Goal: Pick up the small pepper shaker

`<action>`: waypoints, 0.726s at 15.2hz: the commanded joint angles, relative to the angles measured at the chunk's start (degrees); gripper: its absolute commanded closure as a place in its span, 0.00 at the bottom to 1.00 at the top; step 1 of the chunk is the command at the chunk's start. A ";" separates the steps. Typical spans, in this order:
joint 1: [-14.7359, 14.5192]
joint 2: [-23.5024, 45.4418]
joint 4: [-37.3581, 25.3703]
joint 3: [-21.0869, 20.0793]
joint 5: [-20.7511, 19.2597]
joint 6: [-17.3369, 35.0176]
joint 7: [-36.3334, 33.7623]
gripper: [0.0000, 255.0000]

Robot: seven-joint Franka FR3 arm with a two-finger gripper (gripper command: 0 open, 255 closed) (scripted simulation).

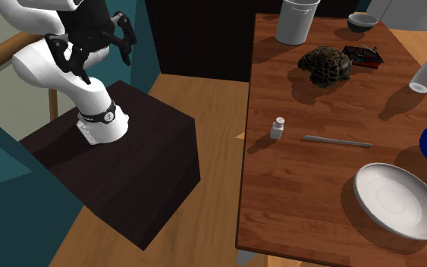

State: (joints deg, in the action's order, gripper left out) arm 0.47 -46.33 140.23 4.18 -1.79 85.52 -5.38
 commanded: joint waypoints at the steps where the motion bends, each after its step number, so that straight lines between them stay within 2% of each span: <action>1: 0.00 0.00 0.00 0.00 0.00 0.00 0.00 0.00; 11: -4.46 15.49 -0.57 -7.62 5.45 14.62 -7.19 0.00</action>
State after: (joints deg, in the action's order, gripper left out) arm -3.55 -32.53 140.11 -2.68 3.21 98.83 -11.83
